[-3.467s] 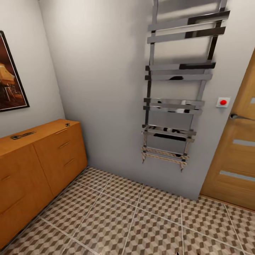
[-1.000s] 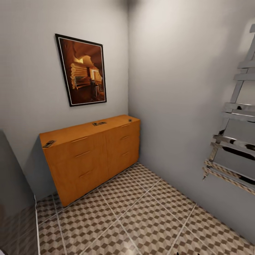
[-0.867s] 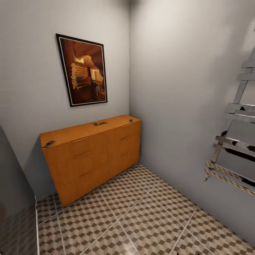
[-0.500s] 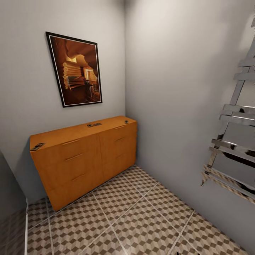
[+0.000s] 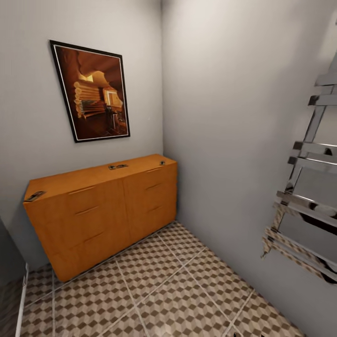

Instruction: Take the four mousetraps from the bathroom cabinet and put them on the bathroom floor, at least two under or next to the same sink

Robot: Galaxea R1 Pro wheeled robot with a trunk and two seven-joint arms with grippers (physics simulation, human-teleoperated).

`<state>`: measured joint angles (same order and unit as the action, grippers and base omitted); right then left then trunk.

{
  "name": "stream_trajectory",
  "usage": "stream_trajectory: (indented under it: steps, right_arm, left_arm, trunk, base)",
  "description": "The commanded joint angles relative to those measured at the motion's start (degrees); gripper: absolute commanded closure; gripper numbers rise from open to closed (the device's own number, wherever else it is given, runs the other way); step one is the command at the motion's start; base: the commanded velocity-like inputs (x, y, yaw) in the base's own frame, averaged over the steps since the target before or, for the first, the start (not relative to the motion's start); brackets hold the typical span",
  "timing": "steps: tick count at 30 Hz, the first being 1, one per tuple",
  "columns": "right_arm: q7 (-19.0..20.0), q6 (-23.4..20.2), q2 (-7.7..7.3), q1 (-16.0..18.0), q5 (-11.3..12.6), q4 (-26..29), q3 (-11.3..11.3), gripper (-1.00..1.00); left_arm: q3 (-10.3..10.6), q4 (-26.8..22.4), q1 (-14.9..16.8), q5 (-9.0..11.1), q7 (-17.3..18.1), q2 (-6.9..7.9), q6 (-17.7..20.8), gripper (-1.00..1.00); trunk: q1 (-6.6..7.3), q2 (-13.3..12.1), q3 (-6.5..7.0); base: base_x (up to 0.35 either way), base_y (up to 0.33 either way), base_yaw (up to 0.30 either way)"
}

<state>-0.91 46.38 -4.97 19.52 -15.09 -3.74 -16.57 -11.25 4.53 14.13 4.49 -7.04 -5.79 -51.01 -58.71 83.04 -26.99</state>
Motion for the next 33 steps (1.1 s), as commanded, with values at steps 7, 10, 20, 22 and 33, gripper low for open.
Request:
stream_trajectory:
  steps: [7, 10, 20, 22, 33]
  right_arm:
    - [-0.14, 0.29, -0.04, 0.08, -0.55, -0.21, -0.48, -1.00]
    - [-0.14, 0.29, -0.04, 0.08, -0.55, -0.21, -0.48, -1.00]
    - [-0.08, 0.29, -0.04, 0.08, -0.55, -0.21, -0.48, -1.00]
    - [-0.07, 0.29, -0.04, 0.08, -0.55, -0.21, -0.48, -1.00]
    - [-0.06, 0.28, -0.04, 0.08, -0.55, -0.21, -0.48, -1.00]
  left_arm:
    - [0.35, 0.21, 0.11, 0.43, -0.08, -0.06, -0.32, -1.00]
    - [0.35, 0.21, 0.11, 0.53, -0.05, -0.16, -0.37, -1.00]
    - [0.33, 0.15, 0.11, 0.65, -0.03, -0.49, -0.45, -1.00]
    - [0.34, 0.14, 0.11, 0.60, -0.01, -0.56, -0.43, -1.00]
    - [0.37, 0.13, 0.11, 0.52, -0.13, -0.24, -0.43, -1.00]
  trunk:
    - [-0.02, 0.04, -0.06]
    - [-0.02, 0.04, -0.06]
    - [-0.02, 0.04, -0.06]
    - [0.42, -0.76, 0.30]
    - [2.84, -5.18, 2.27]
  base:
    - [0.151, -0.233, 0.239]
    - [0.062, -0.087, 0.250]
    - [0.011, -0.016, 0.186]
    - [0.001, -0.002, 0.037]
    - [0.000, 0.000, 0.006]
